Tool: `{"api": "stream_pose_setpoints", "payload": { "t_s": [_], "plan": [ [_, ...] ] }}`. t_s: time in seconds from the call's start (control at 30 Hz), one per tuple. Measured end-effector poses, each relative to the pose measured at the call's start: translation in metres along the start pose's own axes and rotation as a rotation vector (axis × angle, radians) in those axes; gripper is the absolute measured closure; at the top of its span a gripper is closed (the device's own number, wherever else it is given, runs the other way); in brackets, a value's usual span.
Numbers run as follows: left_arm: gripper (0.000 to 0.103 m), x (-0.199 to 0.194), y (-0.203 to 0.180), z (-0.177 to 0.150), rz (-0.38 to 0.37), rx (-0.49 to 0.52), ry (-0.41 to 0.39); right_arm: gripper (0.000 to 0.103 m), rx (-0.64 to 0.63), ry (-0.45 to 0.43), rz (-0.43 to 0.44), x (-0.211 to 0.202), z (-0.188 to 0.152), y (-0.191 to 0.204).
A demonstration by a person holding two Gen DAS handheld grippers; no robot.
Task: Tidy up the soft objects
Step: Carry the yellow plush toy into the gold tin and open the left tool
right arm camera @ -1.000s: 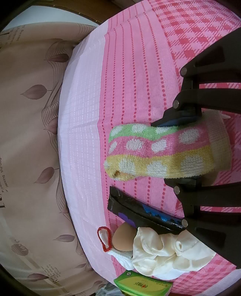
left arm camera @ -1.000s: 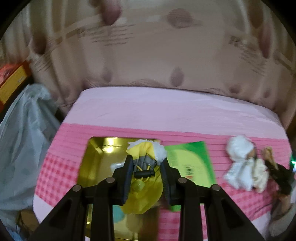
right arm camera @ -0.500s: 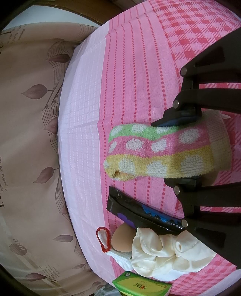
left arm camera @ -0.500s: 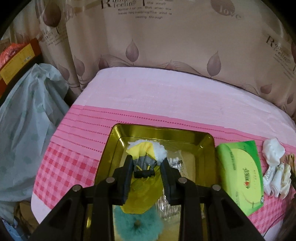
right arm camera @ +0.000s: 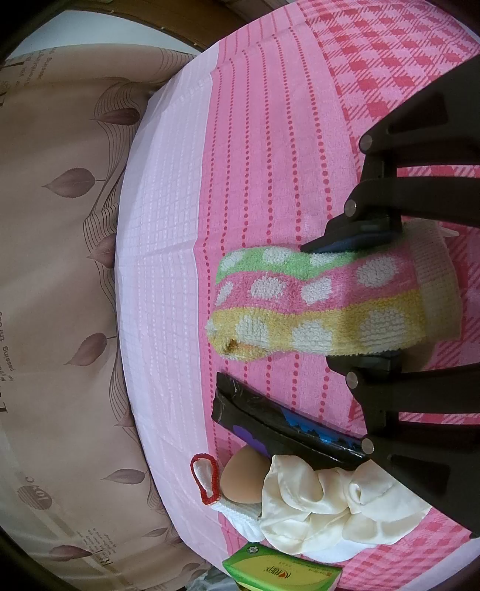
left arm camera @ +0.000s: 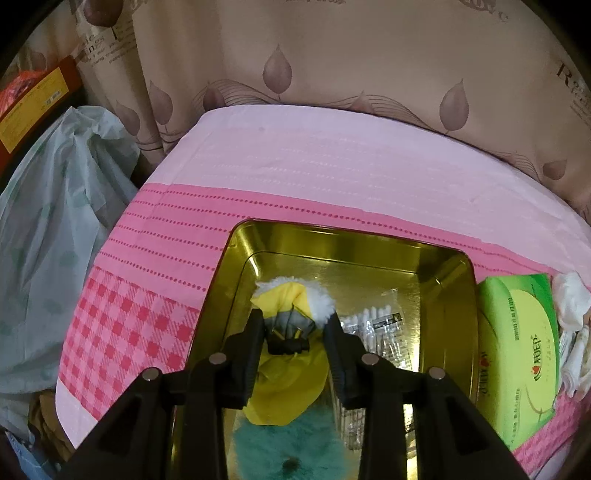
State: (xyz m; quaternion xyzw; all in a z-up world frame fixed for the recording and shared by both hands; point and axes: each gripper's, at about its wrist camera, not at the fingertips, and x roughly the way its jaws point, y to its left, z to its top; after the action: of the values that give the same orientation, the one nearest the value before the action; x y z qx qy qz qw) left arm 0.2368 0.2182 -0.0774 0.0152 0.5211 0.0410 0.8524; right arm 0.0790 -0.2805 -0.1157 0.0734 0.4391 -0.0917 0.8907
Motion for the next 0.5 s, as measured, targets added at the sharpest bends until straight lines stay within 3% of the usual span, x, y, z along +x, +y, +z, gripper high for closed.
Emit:
{"api": "stream_pose_setpoints", "payload": {
  "t_s": [0.3, 0.5],
  "plan": [
    [0.063, 0.008, 0.003, -0.002, 0.013, -0.006, 0.028, 0.064, -0.002, 0.0, -0.004, 0.0, -0.001, 0.0],
    [0.062, -0.008, 0.0, -0.008, -0.01, -0.003, -0.001, 0.064, -0.005, 0.001, -0.007, 0.001, 0.0, 0.0]
  ]
}}
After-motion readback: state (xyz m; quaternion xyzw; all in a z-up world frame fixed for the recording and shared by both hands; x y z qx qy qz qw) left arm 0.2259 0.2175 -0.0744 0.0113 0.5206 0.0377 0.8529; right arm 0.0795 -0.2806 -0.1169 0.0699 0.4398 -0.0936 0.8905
